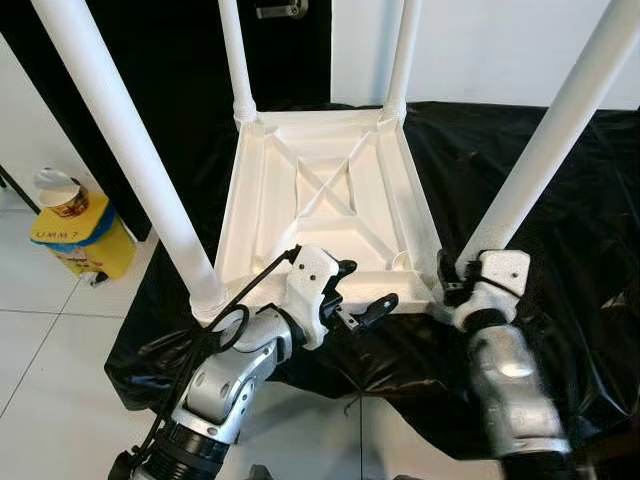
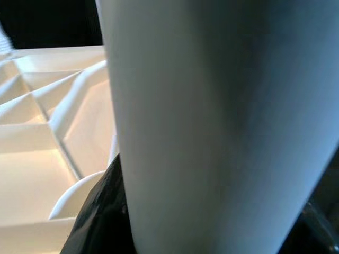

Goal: Building children table

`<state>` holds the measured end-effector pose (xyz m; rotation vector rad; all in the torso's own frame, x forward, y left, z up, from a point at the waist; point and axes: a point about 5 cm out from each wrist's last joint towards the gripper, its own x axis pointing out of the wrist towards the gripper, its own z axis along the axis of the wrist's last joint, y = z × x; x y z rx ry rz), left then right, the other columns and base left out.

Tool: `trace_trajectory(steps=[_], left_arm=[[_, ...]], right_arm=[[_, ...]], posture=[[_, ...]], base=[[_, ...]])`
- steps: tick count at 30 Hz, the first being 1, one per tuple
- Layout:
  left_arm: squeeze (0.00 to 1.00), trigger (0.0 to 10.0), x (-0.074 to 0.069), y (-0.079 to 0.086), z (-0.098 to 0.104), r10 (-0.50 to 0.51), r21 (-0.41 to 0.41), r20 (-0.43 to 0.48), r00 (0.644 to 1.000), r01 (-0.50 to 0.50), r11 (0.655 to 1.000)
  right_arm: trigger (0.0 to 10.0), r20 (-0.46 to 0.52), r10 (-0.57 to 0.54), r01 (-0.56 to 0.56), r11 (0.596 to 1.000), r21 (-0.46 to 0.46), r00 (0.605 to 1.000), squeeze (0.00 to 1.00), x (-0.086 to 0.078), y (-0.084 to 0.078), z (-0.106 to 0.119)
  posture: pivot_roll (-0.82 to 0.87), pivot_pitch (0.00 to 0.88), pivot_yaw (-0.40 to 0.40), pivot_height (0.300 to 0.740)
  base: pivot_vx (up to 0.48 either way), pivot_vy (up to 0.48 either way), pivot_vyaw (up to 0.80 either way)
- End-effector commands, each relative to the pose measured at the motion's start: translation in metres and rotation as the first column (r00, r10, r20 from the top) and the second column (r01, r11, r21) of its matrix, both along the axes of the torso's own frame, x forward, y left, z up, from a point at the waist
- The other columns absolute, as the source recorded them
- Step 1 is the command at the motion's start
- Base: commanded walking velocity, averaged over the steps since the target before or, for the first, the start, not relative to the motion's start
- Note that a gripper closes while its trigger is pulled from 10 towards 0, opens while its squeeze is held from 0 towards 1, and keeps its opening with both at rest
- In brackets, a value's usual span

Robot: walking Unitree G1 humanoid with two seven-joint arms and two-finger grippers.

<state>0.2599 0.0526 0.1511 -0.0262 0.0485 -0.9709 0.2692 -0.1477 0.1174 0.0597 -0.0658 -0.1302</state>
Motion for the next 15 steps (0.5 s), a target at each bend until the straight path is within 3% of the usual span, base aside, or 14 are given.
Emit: trace_trajectory(steps=[1, 2, 3, 15], left_arm=[[0.00, 10.0, 0.002, 0.002, -0.005, 0.017, 0.020, -0.019, 1.000, -0.017, 1.000], [0.00, 10.0, 0.002, 0.001, -0.004, 0.017, 0.021, -0.015, 1.000, -0.017, 1.000], [0.00, 10.0, 0.002, -0.001, -0.005, 0.024, 0.027, -0.017, 1.000, -0.024, 0.999], [0.00, 10.0, 0.013, -0.001, -0.002, 0.086, 0.026, 0.004, 0.996, -0.086, 0.996]], right_arm=[[0.0, -0.113, 0.013, -0.012, 1.000, 0.015, 0.994, 0.00, -0.005, 0.007, -0.021], [8.2, -0.105, 0.014, -0.014, 1.000, 0.005, 0.994, 0.00, -0.006, 0.008, -0.020], [10.0, -0.100, 0.016, -0.016, 1.000, 0.001, 0.995, 0.00, -0.005, 0.008, -0.018], [10.0, -0.089, 0.018, -0.022, 0.999, -0.036, 0.996, 0.00, 0.003, 0.006, -0.015]], posture=[[0.05, 0.000, 0.013, 0.740], [0.05, 0.000, 0.012, 0.740], [0.05, 0.000, 0.015, 0.740], [0.04, 0.000, 0.023, 0.740]], base=[[0.000, 0.000, 0.00], [0.000, 0.000, 0.00], [0.000, 0.000, 0.00], [0.000, 0.000, 0.00]])
